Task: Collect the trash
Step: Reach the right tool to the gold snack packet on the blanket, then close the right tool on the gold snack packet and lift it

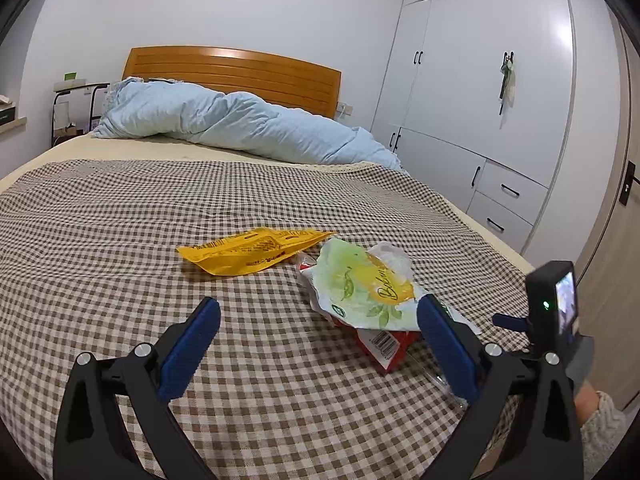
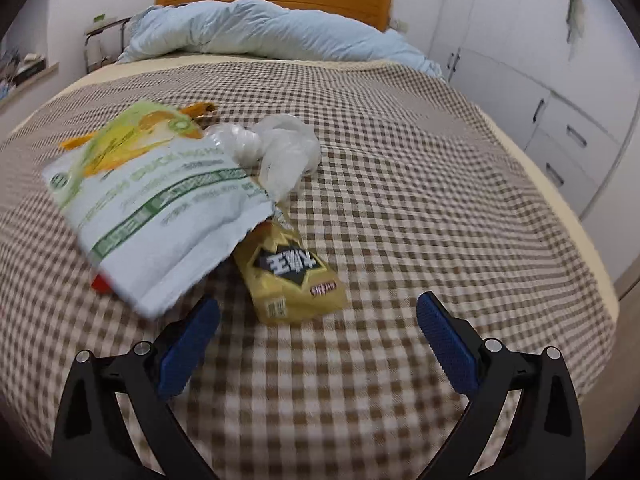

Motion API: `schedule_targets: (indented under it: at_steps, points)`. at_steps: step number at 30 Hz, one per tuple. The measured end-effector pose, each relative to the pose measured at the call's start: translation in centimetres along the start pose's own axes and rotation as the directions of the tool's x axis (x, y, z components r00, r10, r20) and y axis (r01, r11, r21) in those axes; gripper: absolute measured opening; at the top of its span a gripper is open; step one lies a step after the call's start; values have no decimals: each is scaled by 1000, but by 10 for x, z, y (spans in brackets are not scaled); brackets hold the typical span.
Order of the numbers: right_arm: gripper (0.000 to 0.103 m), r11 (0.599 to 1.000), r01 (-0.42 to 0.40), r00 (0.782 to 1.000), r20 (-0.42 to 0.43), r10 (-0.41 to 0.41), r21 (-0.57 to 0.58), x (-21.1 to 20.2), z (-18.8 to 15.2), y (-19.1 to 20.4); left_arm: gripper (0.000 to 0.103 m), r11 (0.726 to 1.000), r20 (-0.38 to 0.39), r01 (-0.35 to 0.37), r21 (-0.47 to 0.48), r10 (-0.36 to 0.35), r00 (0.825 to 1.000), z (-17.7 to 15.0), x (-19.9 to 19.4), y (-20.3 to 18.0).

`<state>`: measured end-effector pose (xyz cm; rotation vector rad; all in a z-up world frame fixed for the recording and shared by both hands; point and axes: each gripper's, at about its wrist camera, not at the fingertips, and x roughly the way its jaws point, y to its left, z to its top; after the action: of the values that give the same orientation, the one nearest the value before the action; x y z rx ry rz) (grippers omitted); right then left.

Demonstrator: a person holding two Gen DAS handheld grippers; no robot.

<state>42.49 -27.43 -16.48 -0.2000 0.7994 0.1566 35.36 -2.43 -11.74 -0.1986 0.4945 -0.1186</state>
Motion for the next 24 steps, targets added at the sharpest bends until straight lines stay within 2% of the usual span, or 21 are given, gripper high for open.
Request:
schedule_targets:
  at_steps: [3, 9, 11, 12, 14, 15, 17, 18, 20, 21, 24]
  points:
    - [95, 998, -16, 1000, -6, 17, 54, 11, 9, -1, 96, 1000, -18, 6, -5, -6, 1000, 0, 8, 1]
    - [95, 996, -14, 998, -64, 19, 84, 40, 21, 9, 96, 1000, -43, 12, -23, -13, 999, 0, 18, 2]
    - [81, 992, -62, 995, -71, 71, 113, 44, 20, 7, 96, 1000, -48, 17, -21, -18, 999, -1, 19, 1]
    - [69, 988, -85, 994, -56, 93, 128, 42, 21, 5, 96, 1000, -48, 17, -18, -18, 999, -1, 19, 1]
    - [54, 986, -88, 994, -49, 95, 139, 40, 19, 1, 96, 1000, -49, 16, -8, -16, 999, -2, 18, -1]
    - [42, 987, -77, 995, -49, 85, 139, 38, 19, 0, 96, 1000, -49, 15, -4, -15, 999, -2, 18, -2]
    - [38, 980, -97, 993, -50, 107, 171, 35, 17, -9, 96, 1000, -48, 12, 5, -12, 999, -3, 16, -2]
    - [27, 979, -95, 993, -47, 105, 183, 33, 16, -13, 96, 1000, -47, 11, 8, -11, 999, -3, 15, -3]
    - [19, 975, -90, 995, -34, 99, 204, 26, 14, -20, 96, 1000, -43, 6, 14, -5, 999, -4, 13, -3]
    - [7, 974, -81, 996, -28, 89, 211, 22, 13, -24, 96, 1000, -41, 4, 15, -3, 999, -4, 12, -3]
    - [3, 968, -69, 998, 2, 70, 241, 8, 8, -36, 96, 1000, -41, -3, 15, 4, 999, -4, 11, -2]
